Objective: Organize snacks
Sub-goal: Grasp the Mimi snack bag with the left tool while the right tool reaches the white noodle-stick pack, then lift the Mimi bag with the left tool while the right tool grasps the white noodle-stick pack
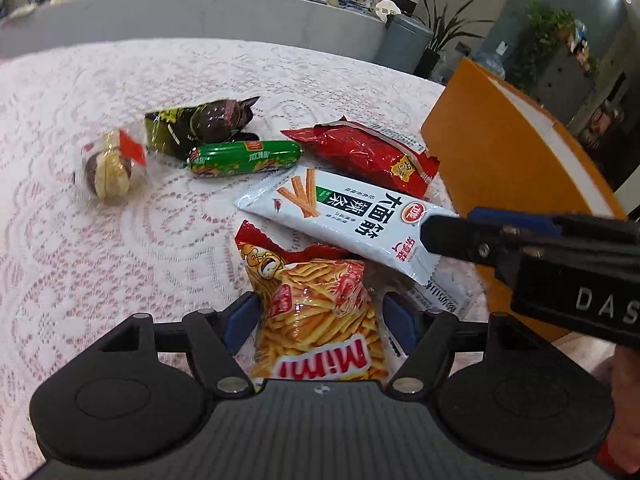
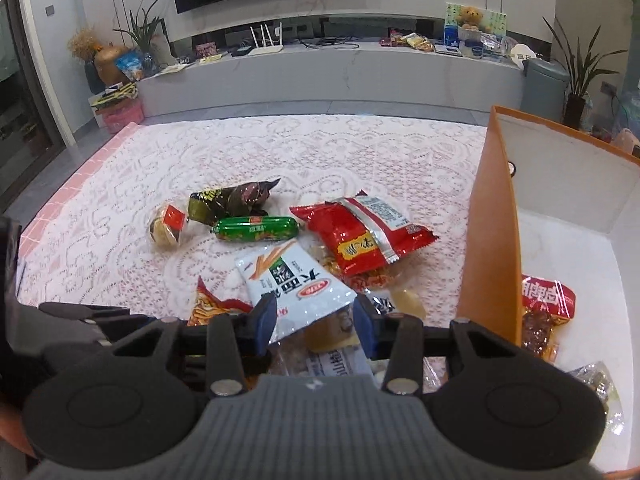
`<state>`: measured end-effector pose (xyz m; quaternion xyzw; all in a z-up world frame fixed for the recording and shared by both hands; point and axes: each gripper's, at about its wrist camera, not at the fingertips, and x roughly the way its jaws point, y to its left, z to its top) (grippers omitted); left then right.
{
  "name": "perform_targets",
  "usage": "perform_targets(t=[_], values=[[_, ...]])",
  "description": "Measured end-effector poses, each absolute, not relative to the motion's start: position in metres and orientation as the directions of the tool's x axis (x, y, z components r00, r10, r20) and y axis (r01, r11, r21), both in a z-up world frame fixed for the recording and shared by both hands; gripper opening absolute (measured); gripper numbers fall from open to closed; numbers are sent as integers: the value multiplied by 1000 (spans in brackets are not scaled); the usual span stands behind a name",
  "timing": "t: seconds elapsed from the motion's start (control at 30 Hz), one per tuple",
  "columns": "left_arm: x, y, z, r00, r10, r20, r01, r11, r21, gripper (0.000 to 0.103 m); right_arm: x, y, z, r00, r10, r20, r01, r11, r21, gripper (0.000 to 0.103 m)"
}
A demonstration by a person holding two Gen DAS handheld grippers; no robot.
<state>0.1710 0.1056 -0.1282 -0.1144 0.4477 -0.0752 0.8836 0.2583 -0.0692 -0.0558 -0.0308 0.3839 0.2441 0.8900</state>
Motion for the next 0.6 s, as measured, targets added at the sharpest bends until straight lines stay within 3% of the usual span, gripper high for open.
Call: perform_targets(t=[0.1, 0.17, 0.27, 0.47, 0.6], values=[[170, 104, -127, 592, -202, -780, 23, 972, -234, 75, 263, -67, -57, 583, 421, -695, -466, 874, 138, 42], [169, 105, -126, 591, -194, -783, 23, 974, -225, 61, 265, -64, -59, 579, 424, -696, -474, 870, 136, 44], [167, 112, -123, 594, -171, -786, -3, 976, -216, 53, 264, -58, -62, 586, 420, -693, -494, 863, 106, 49], [162, 146, -115, 609, -69, -790, -123, 976, -180, 50, 264, -41, -66, 627, 409, -663, -550, 835, -6, 55], [159, 170, -112, 613, -37, -789, -204, 958, -203, 50, 269, -28, -72, 616, 428, -661, -576, 817, -8, 57]])
